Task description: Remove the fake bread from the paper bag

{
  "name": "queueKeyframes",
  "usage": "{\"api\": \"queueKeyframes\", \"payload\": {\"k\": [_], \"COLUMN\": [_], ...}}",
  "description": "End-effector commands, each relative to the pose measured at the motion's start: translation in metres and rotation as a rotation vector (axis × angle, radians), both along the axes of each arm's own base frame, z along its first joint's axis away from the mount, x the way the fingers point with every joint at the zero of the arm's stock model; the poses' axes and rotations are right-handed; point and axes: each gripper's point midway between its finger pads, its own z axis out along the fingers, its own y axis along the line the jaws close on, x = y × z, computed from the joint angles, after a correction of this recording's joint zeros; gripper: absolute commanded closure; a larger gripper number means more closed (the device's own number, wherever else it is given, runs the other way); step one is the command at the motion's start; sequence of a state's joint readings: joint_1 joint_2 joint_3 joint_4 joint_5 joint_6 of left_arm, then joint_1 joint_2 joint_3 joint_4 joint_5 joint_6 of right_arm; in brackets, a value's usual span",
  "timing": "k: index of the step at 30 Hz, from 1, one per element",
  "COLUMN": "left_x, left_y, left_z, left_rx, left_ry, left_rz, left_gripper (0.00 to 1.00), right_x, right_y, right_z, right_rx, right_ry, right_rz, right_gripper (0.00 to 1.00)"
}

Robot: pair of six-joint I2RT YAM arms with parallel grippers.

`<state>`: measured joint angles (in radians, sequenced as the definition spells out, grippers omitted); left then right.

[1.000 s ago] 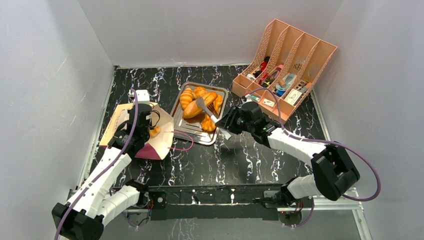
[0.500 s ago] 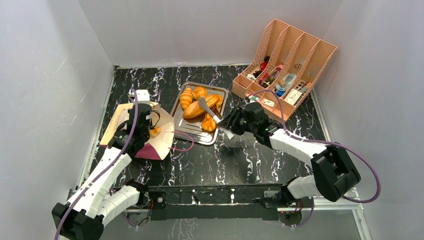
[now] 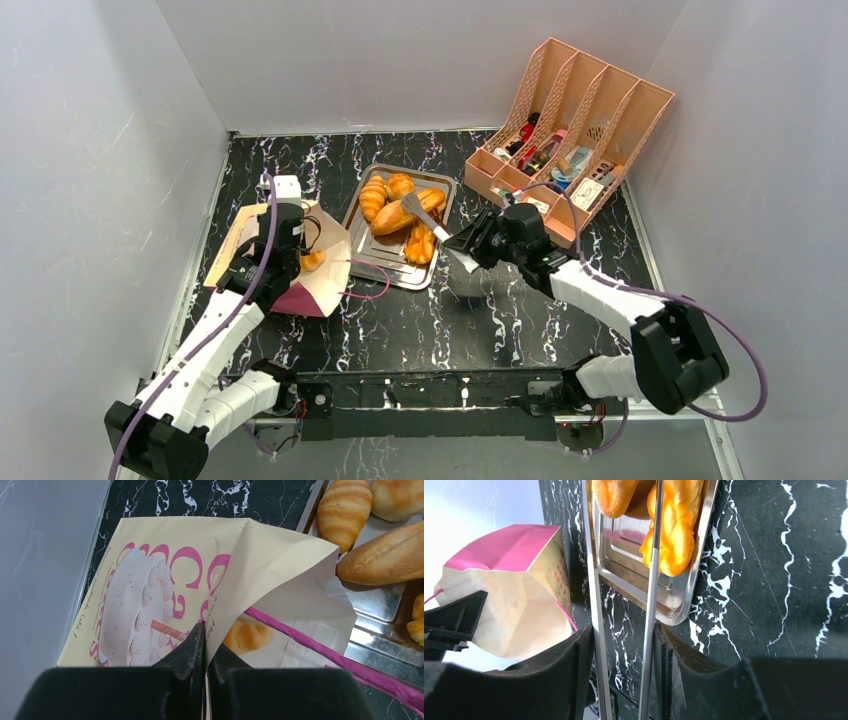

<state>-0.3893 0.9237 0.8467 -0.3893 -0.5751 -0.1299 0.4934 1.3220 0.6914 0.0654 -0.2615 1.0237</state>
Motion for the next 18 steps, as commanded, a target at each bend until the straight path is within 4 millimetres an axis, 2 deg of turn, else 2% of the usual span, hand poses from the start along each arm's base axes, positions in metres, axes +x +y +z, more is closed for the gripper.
{"api": "queueKeyframes", "payload": {"k": [1,3,7,14,16,17,18], "left_x": [0.007,0.006,0.005,0.004,0.003,0.005,0.005], "left_y": [-0.001,-0.001,-0.001,-0.002,-0.001,-0.007,-0.008], "left_z": [0.027,0.029,0.031,0.034,0.035,0.031,0.029], "left_rx": [-0.018,-0.019,-0.019,-0.025,-0.019,-0.021,-0.018], "left_ry": [-0.072,-0.075,-0.077,-0.079,-0.082,-0.082,-0.082], "left_rz": [-0.002,-0.003,-0.005,-0.010,-0.012,-0.060,-0.071], "left_gripper": [1.00,1.00,1.00,1.00,1.00,1.00,1.00], "right_x": [0.007,0.006,0.003,0.004,0.002,-0.006,-0.011], "right_y": [-0.013,-0.015,-0.018,-0.013,-0.016,-0.019,-0.020], "right_z": [0.045,0.055,0.062,0.050,0.058,0.069,0.073], "right_rx": [0.062,0.071,0.074,0.072,0.078,0.071,0.067], "right_ry": [-0.102,-0.115,-0.119,-0.086,-0.117,-0.156,-0.173], "right_rz": [-0.047,-0.050,-0.052,-0.038,-0.043,-0.022,-0.015], "right_gripper": [0.59,0.59,0.59,0.60,0.60,0.64,0.66]}}
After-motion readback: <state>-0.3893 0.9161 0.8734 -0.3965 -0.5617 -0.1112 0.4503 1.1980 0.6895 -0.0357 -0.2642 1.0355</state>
